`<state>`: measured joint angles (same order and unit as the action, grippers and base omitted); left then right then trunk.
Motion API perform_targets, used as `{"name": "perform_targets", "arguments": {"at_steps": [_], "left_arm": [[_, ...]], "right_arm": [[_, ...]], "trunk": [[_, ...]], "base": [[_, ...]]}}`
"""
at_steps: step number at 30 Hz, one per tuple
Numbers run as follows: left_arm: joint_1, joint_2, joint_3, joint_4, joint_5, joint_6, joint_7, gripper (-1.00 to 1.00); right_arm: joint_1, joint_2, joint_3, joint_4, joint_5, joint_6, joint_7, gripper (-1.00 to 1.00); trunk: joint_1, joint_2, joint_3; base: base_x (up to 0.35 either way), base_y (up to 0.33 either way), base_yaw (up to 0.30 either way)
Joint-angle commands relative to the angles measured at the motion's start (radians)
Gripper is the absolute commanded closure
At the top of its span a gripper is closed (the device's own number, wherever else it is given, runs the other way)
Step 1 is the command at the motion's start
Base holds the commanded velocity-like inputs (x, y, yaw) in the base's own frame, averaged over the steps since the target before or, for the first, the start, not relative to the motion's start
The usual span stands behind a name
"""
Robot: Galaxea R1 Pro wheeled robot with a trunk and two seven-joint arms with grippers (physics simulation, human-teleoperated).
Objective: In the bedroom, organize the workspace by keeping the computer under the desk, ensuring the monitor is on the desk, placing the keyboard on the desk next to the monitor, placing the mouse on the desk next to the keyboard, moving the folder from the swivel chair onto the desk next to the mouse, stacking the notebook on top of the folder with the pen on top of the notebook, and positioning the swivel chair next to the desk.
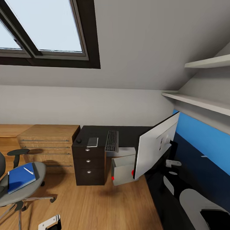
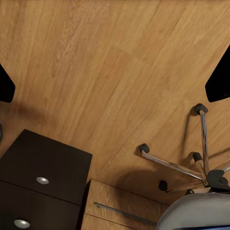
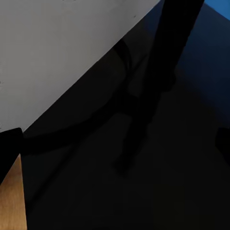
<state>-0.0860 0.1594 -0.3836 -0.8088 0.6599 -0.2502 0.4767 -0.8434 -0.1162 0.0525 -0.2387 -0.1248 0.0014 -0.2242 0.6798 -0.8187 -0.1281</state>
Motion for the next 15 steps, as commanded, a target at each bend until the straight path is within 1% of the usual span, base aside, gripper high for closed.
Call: {"name": "perform_targets", "arguments": {"at_steps": [1, 9, 12, 13, 15], "left_arm": [[-0.001, 0.002, -0.008, 0.0, 0.01, -0.007, 0.006, -1.0], [-0.001, 0.001, -0.008, 0.0, 0.01, -0.007, 0.006, -1.0], [-0.001, 0.002, -0.008, 0.0, 0.01, -0.009, 0.005, -1.0], [-0.001, 0.002, -0.009, 0.0, 0.009, -0.009, 0.005, -1.0], [-0.001, 0.002, -0.009, 0.0, 0.009, -0.009, 0.005, -1.0]], "right_arm": [[-0.001, 0.0, 0.006, -0.001, -0.01, 0.0, -0.003, -1.0], [-0.001, -0.005, 0.004, 0.0, -0.01, 0.0, -0.009, -1.0], [-0.001, -0.03, 0.001, 0.001, -0.012, -0.015, -0.01, -1.0], [-0.001, -0.042, 0.0, 0.001, -0.015, -0.019, -0.01, -1.0], [0.0, -0.051, -0.001, 0.001, -0.016, -0.019, -0.011, -1.0]], "trunk": [[0.0, -0.001, -0.002], [0.0, -0.001, -0.002], [0.0, -0.001, -0.002], [0.0, -0.001, -0.002], [0.0, -0.001, -0.002]], "base": [[0.0, 0.006, 0.0], [0.0, 0.03, 0.0], [0.0, 0.112, 0.0], [0.0, 0.064, 0.0], [0.0, 0.042, 0.0]]}}
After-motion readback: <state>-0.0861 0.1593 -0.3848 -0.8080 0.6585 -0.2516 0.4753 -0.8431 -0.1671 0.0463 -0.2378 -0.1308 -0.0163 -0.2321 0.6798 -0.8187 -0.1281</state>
